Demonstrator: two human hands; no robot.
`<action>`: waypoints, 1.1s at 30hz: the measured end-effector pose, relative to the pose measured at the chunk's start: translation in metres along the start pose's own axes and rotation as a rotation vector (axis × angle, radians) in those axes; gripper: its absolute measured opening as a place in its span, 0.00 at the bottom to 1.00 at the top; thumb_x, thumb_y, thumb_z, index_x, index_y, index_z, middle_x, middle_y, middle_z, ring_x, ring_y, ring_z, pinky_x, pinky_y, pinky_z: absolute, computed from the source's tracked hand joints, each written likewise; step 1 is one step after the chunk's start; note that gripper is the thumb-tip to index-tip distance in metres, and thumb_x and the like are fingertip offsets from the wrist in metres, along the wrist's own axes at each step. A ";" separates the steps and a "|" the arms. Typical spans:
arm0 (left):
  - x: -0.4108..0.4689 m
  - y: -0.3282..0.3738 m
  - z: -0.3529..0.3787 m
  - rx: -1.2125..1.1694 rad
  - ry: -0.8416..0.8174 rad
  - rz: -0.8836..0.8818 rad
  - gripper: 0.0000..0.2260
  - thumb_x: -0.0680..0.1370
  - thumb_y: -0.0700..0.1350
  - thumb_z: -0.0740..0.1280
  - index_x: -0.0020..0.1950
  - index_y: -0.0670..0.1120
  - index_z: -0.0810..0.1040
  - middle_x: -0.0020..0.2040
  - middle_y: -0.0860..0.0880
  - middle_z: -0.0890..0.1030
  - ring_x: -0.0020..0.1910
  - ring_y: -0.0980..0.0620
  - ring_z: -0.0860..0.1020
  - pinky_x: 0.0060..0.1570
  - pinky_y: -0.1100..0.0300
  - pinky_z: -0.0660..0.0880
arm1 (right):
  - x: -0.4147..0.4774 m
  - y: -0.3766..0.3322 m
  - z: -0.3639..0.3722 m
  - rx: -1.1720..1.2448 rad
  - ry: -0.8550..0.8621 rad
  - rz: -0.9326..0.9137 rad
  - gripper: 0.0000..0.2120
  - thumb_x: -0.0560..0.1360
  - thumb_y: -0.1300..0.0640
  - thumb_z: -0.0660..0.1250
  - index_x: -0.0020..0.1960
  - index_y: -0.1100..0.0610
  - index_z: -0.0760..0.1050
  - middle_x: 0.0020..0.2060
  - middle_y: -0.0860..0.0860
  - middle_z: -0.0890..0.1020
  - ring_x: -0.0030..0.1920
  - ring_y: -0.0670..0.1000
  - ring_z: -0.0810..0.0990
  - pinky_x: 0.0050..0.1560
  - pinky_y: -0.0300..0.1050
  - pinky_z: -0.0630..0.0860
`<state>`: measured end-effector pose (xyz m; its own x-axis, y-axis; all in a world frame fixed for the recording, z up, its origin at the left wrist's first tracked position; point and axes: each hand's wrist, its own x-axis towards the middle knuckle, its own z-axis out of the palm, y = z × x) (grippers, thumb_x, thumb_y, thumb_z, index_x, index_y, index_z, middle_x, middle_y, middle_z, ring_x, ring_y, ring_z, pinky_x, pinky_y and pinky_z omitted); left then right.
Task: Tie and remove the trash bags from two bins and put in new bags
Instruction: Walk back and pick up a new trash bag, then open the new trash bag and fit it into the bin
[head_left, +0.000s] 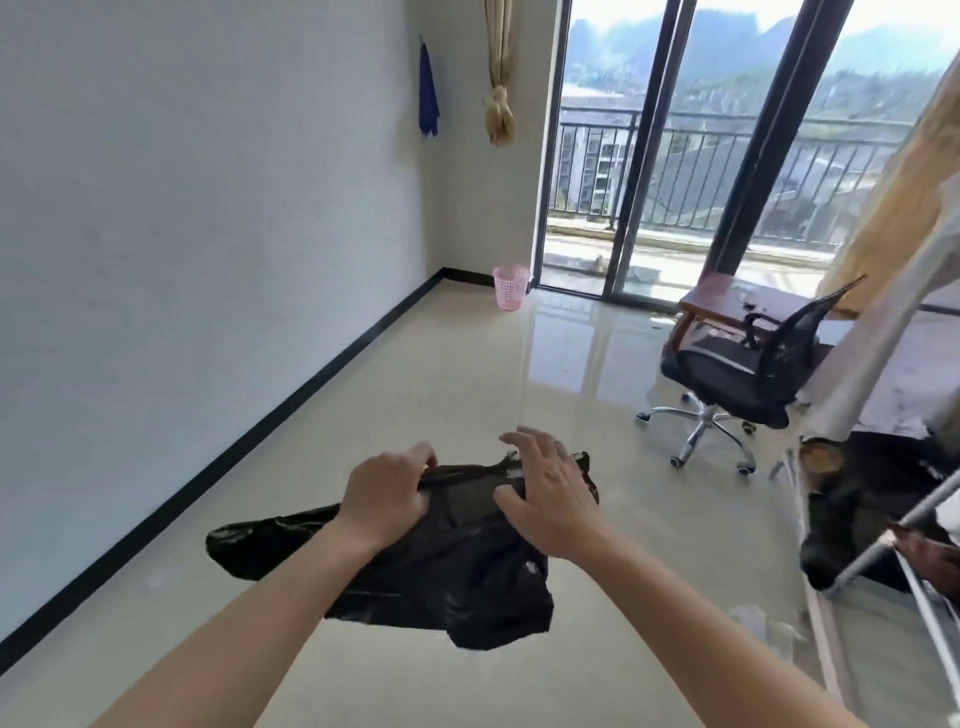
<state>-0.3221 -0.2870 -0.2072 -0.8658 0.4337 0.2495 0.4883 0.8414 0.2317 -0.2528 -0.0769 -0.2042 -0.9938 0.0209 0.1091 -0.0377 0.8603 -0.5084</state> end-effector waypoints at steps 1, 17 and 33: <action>0.034 -0.002 -0.001 -0.014 0.033 0.018 0.09 0.74 0.45 0.68 0.54 0.49 0.77 0.39 0.49 0.83 0.38 0.45 0.81 0.36 0.58 0.71 | 0.029 0.007 -0.006 -0.057 -0.006 -0.010 0.32 0.73 0.47 0.61 0.76 0.49 0.58 0.74 0.49 0.62 0.76 0.53 0.57 0.77 0.52 0.55; 0.579 -0.049 0.135 0.322 -0.151 0.170 0.14 0.73 0.38 0.63 0.58 0.48 0.74 0.48 0.50 0.78 0.45 0.49 0.77 0.36 0.56 0.74 | 0.513 0.287 -0.072 -0.075 -0.071 0.510 0.19 0.77 0.60 0.57 0.67 0.58 0.69 0.63 0.58 0.73 0.62 0.61 0.75 0.60 0.51 0.72; 1.054 -0.238 0.236 -0.160 0.116 -0.311 0.05 0.81 0.43 0.57 0.46 0.44 0.66 0.35 0.46 0.75 0.35 0.43 0.74 0.36 0.53 0.68 | 1.052 0.366 -0.056 -0.526 -0.314 0.101 0.22 0.73 0.51 0.69 0.63 0.54 0.66 0.54 0.54 0.75 0.53 0.59 0.80 0.47 0.52 0.76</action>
<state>-1.3767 0.0460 -0.2210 -0.9618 0.1183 0.2470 0.2228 0.8624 0.4546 -1.3068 0.2885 -0.2279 -0.9761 0.0329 -0.2149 0.0348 0.9994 -0.0054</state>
